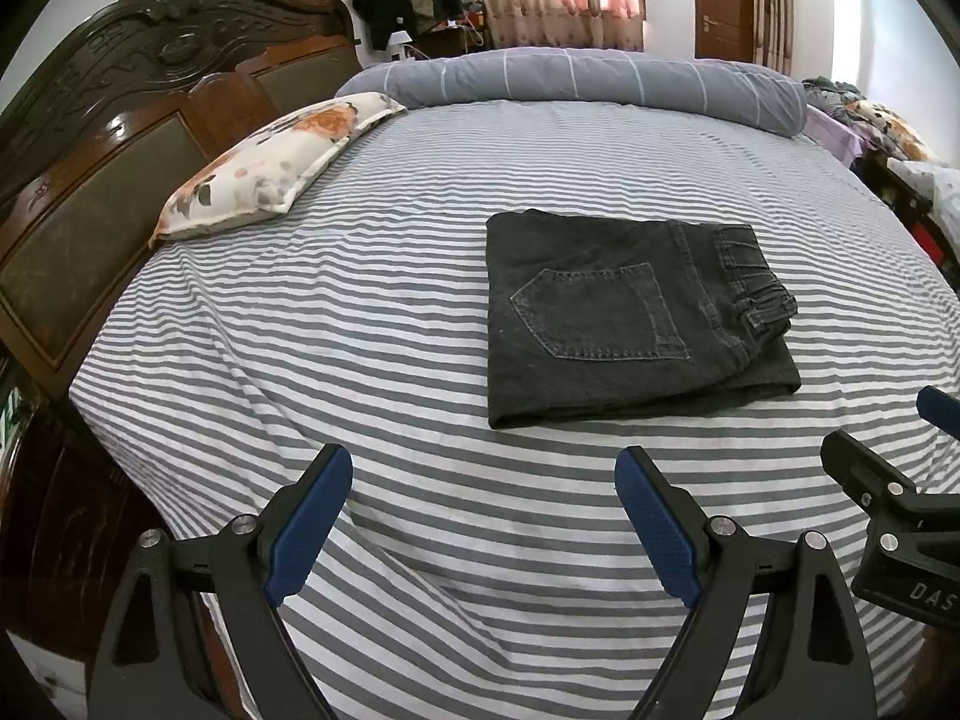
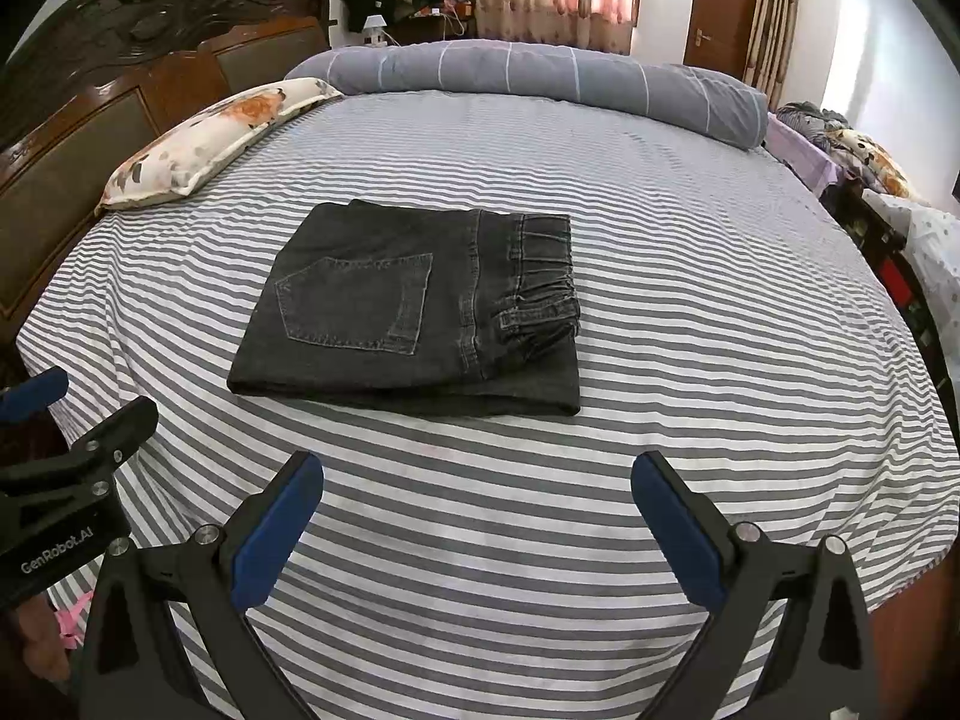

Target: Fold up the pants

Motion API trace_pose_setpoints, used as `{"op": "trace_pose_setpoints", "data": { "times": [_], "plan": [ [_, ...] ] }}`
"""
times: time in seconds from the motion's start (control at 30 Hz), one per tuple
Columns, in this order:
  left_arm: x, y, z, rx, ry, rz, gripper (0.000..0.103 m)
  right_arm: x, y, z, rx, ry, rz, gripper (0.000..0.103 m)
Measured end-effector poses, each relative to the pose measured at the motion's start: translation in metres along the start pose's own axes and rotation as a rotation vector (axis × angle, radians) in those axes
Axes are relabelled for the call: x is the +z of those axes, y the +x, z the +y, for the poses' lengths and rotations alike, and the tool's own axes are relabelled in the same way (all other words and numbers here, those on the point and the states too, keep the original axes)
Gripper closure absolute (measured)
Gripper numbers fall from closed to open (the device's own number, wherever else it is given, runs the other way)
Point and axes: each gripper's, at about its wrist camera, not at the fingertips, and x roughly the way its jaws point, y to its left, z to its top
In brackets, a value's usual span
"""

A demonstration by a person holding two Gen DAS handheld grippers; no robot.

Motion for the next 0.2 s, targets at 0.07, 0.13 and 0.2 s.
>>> {"op": "trace_pose_setpoints", "data": {
  "times": [0.07, 0.13, 0.2],
  "plan": [
    [0.0007, 0.0006, 0.0015, -0.005, -0.001, 0.0, 0.014, 0.0001, 0.0003, -0.0001, 0.001, -0.001, 0.0, 0.001],
    [0.0009, 0.0013, 0.0023, -0.007, -0.003, 0.003, 0.014, 0.0001, 0.0006, -0.0003, 0.002, -0.001, 0.002, 0.001],
    [0.0017, 0.0019, 0.0019, -0.011, -0.004, 0.003, 0.014, 0.0, 0.0004, -0.0001, 0.004, 0.001, 0.002, 0.001]
  ]
}}
